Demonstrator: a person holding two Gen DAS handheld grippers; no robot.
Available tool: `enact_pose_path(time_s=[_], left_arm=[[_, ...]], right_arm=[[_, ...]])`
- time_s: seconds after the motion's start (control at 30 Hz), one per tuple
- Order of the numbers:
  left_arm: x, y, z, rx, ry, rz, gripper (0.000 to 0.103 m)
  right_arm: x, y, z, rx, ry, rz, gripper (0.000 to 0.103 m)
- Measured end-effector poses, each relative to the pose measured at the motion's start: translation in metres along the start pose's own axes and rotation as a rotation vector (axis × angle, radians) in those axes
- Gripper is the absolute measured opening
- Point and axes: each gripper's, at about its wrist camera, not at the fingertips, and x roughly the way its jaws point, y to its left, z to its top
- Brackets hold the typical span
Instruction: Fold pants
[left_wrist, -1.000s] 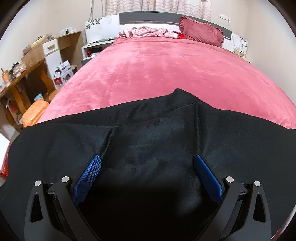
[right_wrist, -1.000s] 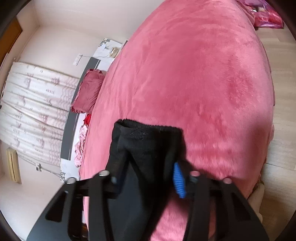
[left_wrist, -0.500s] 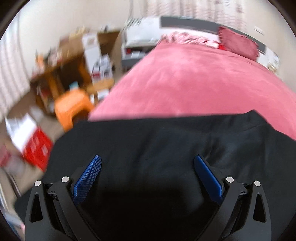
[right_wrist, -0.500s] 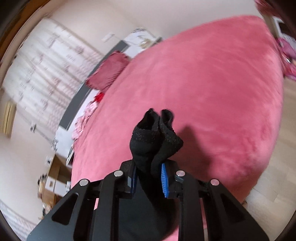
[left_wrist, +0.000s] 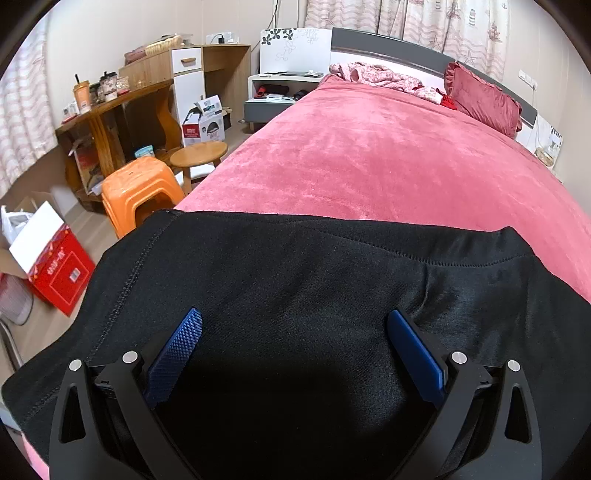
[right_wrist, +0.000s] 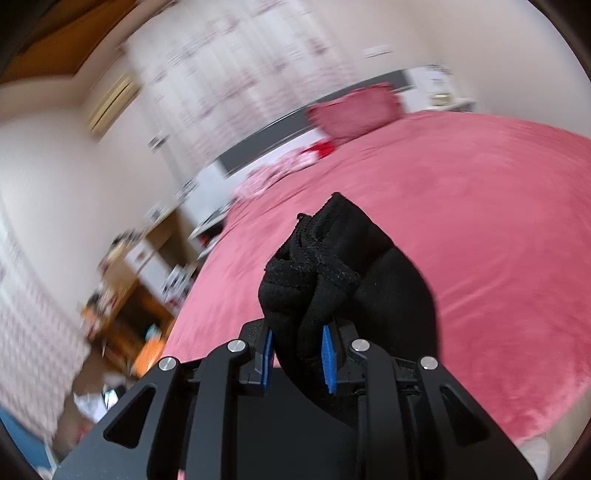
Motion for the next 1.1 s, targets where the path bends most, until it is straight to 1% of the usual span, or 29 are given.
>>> enact_pose_path(time_s=[0.1,0.13,0.2,0.3,0.4,0.47,0.5,0.53,0.57,0.6,0.63,0.7,0.77,0.8,0.9,0.93,0.97,1.0,1.03,1.1], left_arm=[[0.0,0.001,0.0,-0.001,0.0,-0.002,0.099],[0.0,0.001,0.0,-0.002,0.0,-0.003,0.099],[0.0,0.0,0.0,-0.003,0.001,-0.004,0.099],[0.0,0.0,0.0,-0.004,0.001,-0.007,0.1],[0.0,0.0,-0.001,-0.002,0.001,-0.004,0.1],[0.0,0.0,0.0,-0.004,0.001,-0.005,0.1],[0.0,0.0,-0.001,-0.004,0.001,-0.005,0.1],[0.0,0.0,0.0,-0.004,0.001,-0.005,0.1],[0.0,0.0,0.0,-0.004,0.001,-0.005,0.1],[0.0,0.0,0.0,-0.004,0.001,-0.005,0.1],[0.0,0.0,0.0,-0.003,0.001,-0.005,0.1],[-0.002,0.0,-0.001,-0.002,-0.004,-0.003,0.1],[-0.005,-0.001,-0.001,0.001,-0.004,-0.005,0.1],[-0.008,-0.003,-0.001,-0.003,0.002,-0.02,0.1],[-0.03,-0.017,-0.006,-0.066,-0.021,-0.201,0.1],[-0.04,-0.029,-0.007,-0.067,-0.024,-0.281,0.1],[-0.046,-0.041,-0.007,-0.049,-0.017,-0.337,0.1],[-0.052,-0.056,-0.006,-0.019,-0.005,-0.397,0.1],[-0.058,-0.076,-0.006,0.029,0.019,-0.478,0.1],[-0.064,-0.111,-0.009,0.116,0.077,-0.584,0.1]], right_arm=[[0.027,0.03,-0.023,-0.071,0.068,0.04,0.02],[0.039,0.042,-0.036,-0.099,0.103,0.059,0.02],[0.058,0.06,-0.058,-0.155,0.163,0.067,0.021],[0.076,0.083,-0.089,-0.253,0.229,0.062,0.022],[0.097,0.105,-0.12,-0.381,0.282,0.039,0.024],[0.107,0.106,-0.14,-0.437,0.324,0.016,0.028],[0.115,0.106,-0.15,-0.459,0.36,0.0,0.031],[0.127,0.105,-0.164,-0.475,0.426,-0.017,0.041],[0.136,0.104,-0.175,-0.476,0.495,-0.013,0.049],[0.14,0.103,-0.183,-0.47,0.541,0.006,0.06],[0.141,0.104,-0.187,-0.477,0.554,0.019,0.065],[0.138,0.108,-0.185,-0.483,0.548,0.056,0.075],[0.13,0.102,-0.171,-0.409,0.528,0.112,0.076],[0.127,0.098,-0.166,-0.376,0.51,0.125,0.076],[0.116,0.077,-0.131,-0.229,0.417,0.123,0.076],[0.113,0.062,-0.117,-0.169,0.378,0.101,0.075],[0.111,0.054,-0.108,-0.143,0.35,0.074,0.074],[0.109,0.044,-0.098,-0.131,0.314,0.028,0.065],[0.112,0.038,-0.09,-0.139,0.289,-0.023,0.061],[0.116,0.022,-0.078,-0.157,0.257,-0.126,0.044]])
